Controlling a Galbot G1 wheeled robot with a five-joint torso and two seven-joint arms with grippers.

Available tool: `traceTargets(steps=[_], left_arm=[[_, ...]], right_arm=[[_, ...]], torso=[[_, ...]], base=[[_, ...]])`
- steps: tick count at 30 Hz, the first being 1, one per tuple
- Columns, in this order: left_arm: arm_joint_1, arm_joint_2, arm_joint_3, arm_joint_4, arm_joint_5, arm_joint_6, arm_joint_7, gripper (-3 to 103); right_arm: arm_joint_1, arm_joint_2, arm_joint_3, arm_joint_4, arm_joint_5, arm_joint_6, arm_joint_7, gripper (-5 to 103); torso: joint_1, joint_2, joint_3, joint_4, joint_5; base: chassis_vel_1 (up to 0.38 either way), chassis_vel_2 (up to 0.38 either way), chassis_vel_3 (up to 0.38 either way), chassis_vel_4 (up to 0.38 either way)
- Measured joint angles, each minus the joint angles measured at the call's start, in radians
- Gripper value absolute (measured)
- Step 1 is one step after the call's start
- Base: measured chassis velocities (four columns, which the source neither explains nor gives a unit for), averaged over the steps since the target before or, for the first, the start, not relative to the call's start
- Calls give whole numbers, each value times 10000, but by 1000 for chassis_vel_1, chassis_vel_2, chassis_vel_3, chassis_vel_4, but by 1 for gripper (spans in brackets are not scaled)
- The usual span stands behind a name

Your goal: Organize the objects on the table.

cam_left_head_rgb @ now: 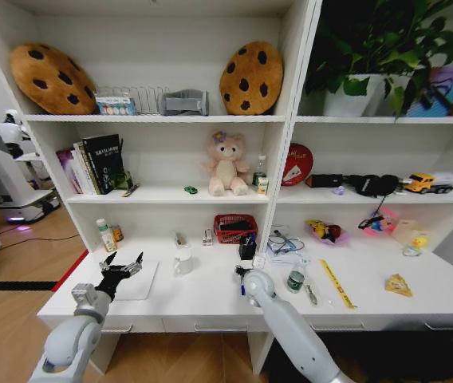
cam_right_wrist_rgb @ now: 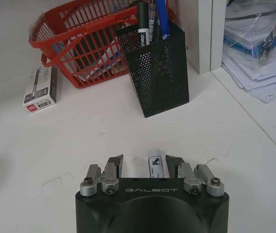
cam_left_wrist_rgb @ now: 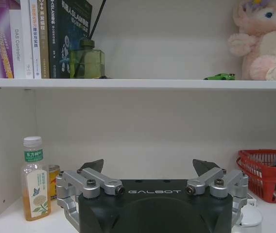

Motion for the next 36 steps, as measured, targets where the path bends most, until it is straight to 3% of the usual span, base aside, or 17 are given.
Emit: traceTargets(steps=[21,36], left_arm=[[0,0,0,0,0,0,0,100],[0,0,0,0,0,0,0,100]], right_arm=[[157,-35,-29,208,1106,-117,796,52],[97,-79,119,109,1133,-178,831,51]], torso=[[0,-1,0,0,0],[-1,0,-1,0,0]], base=[[0,0,0,0],[0,0,0,0]])
